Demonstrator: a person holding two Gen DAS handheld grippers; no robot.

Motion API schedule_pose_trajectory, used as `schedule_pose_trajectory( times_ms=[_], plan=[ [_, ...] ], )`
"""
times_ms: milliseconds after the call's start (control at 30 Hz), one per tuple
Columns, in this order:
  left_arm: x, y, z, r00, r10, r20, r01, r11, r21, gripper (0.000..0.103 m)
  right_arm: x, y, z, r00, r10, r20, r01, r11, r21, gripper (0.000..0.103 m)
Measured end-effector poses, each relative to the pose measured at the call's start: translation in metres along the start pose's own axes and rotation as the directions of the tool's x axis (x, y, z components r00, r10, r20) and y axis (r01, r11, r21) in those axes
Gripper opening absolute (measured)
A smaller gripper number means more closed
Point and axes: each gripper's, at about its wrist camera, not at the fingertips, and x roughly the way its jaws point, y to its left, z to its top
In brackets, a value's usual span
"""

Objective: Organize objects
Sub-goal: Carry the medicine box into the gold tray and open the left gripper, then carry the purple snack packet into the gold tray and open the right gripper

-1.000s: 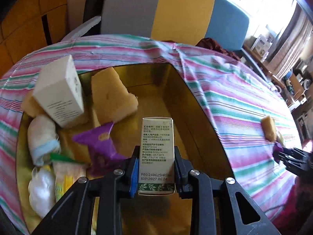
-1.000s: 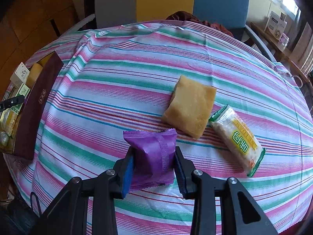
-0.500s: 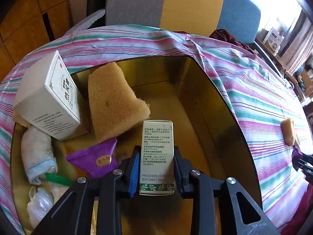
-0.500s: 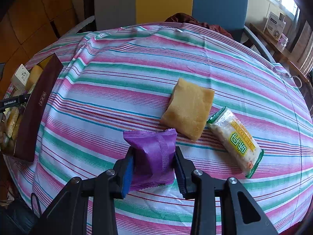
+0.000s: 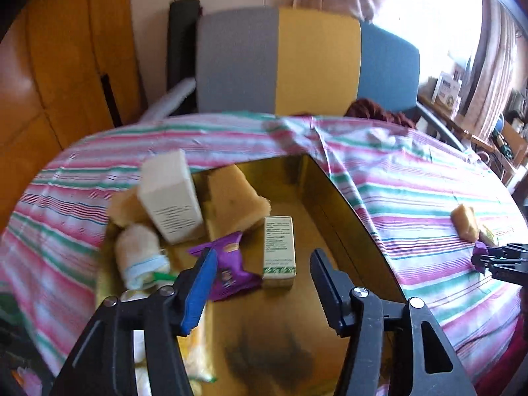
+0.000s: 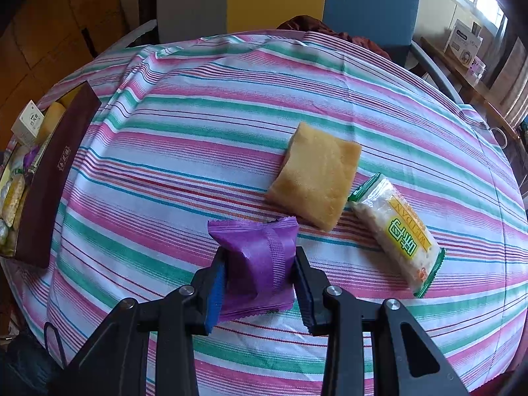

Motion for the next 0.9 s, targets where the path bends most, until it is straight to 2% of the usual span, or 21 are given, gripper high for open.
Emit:
schedule_pose_trajectory(
  times_ms=[200,367,600,900],
  plan=[
    [-0.024,0.014,-0.015,1.000,-0.002,0.019,0.003,0.998,-0.055,0.060,-0.001,0.001,0.001,1.000,-0.015,-0.008,0.015,1.000,0.009,0.037],
    [-0.032,0.022,-0.023,1.000,0.011,0.027,-0.010,0.998,-0.066,0.060,-0.017,0.016,0.005,0.999,0.011,0.036,-0.012,1.000,0.023,0.037],
    [-0.036,0.035,-0.032,1.000,0.015,0.028,-0.012,0.996,-0.087,0.060,-0.041,0.067,0.020,0.989,0.105,0.107,-0.103,0.994,-0.023,0.037],
    [-0.035,0.050,-0.046,1.000,0.013,0.006,-0.012,0.993,-0.119,0.061,-0.080,0.154,0.039,0.951,0.254,0.175,-0.223,0.958,-0.179,0.037]
  ],
)
